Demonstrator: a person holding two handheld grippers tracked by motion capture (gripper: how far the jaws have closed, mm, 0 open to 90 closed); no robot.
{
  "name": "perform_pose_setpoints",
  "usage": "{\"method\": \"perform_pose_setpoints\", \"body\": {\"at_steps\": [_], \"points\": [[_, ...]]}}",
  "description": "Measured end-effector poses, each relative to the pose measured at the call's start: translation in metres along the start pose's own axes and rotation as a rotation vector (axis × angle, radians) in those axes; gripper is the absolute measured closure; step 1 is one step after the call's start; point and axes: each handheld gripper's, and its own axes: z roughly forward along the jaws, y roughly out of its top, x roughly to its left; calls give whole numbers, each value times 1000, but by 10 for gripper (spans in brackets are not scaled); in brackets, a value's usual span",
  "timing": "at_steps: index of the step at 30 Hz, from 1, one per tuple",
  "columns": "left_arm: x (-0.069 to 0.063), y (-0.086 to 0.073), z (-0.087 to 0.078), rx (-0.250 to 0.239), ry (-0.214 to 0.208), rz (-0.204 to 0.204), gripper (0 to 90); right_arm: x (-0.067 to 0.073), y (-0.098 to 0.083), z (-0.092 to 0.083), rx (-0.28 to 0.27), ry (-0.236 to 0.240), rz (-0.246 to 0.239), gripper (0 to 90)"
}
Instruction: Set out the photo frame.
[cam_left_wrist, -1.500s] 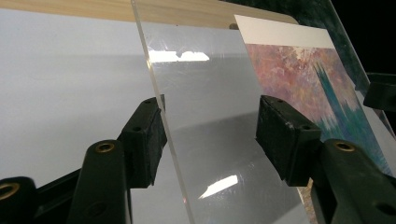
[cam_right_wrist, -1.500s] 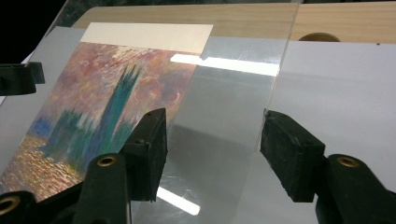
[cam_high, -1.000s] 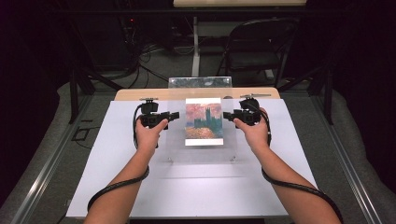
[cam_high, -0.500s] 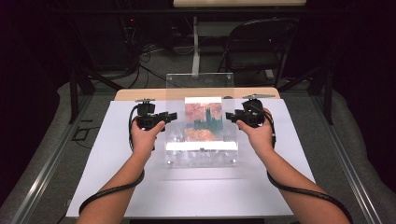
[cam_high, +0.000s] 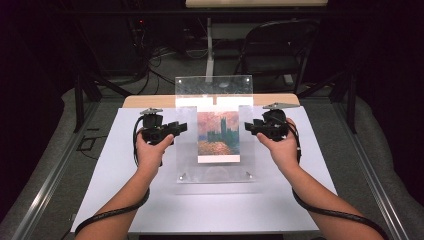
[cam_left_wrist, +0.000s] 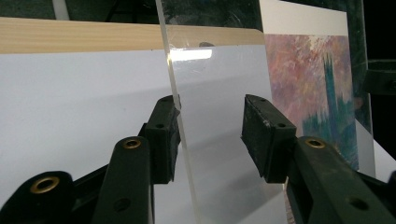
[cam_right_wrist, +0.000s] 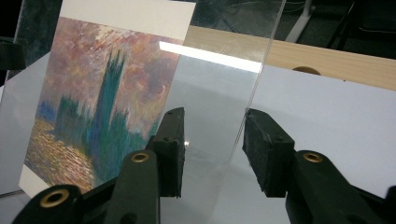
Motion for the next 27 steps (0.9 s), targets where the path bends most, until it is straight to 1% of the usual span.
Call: {"method": "perform_pose_setpoints", "body": {"at_steps": [3,5,6,7,9,12,14,15,16,18,21,23,24,27], "points": [[-4,-1,-5,-1,2,17,583,5,-1,-8,-2,-8,-10,613],[-7,-2,-10,1,5,35,587,7,-2,-12,-11,-12,-20,615],[-7,-2,-10,1,5,35,590,7,-2,-12,-11,-12,-20,615],[-8,-3,-12,1,6,40,592,9,-3,-15,-12,-14,-21,615],[-11,-4,-15,1,9,52,593,10,-4,-17,-14,-13,-26,615],[-13,-6,-19,-2,7,65,604,12,-6,-23,-22,-1,-21,627],[-14,-7,-22,-5,2,65,608,13,-6,-25,-27,2,-21,630],[-15,-8,-24,-2,1,72,614,14,-7,-29,-25,8,-19,634],[-16,-9,-25,-9,1,73,614,14,-7,-29,-25,8,-19,634],[-18,-10,-28,-3,3,85,619,15,-8,-32,-30,11,-19,641],[-19,-12,-33,-4,-4,95,629,17,-10,-37,-33,18,-24,650],[-20,-14,-36,-5,-16,99,646,18,-13,-43,-40,32,-26,668],[-21,-15,-38,-9,-22,99,646,18,-13,-43,-40,32,-26,668],[-23,-18,-44,-13,-30,113,665,20,-17,-51,-46,49,-30,684]]}}
